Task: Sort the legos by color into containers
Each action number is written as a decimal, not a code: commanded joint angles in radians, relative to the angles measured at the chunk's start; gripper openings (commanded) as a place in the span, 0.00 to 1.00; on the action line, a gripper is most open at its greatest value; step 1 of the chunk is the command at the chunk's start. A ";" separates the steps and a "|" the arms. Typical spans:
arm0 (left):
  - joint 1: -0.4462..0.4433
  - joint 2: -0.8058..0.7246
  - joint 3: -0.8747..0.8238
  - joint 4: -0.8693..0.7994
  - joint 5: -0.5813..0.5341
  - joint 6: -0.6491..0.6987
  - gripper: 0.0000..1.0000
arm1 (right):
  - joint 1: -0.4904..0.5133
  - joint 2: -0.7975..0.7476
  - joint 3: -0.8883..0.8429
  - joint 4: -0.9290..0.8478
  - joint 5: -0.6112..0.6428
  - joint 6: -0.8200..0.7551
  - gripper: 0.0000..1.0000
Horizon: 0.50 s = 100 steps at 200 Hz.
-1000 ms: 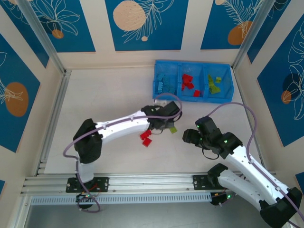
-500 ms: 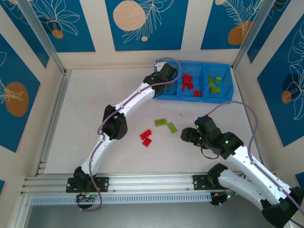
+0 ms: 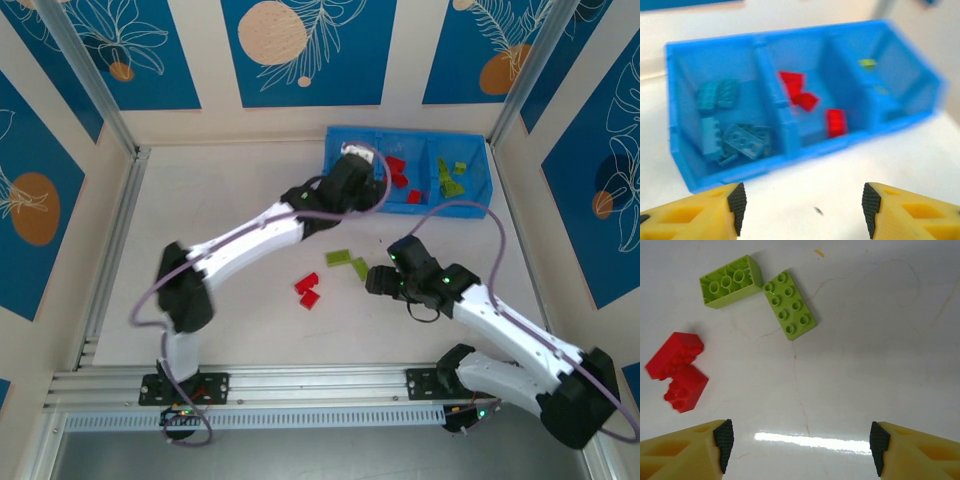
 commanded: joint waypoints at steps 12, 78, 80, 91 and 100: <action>-0.042 -0.360 -0.337 0.251 0.081 0.095 0.67 | -0.002 0.193 0.047 0.144 -0.008 -0.165 0.75; -0.079 -0.786 -0.621 -0.062 0.287 0.489 0.80 | -0.020 0.607 0.229 0.196 0.002 -0.285 0.67; -0.078 -0.795 -0.626 -0.075 0.293 0.501 0.81 | -0.020 0.611 0.232 0.195 0.002 -0.285 0.67; -0.078 -0.839 -0.661 -0.122 0.302 0.551 0.83 | -0.015 0.657 0.255 0.181 0.028 -0.287 0.65; -0.078 -0.875 -0.690 -0.147 0.297 0.580 0.83 | -0.013 0.692 0.274 0.162 0.051 -0.278 0.61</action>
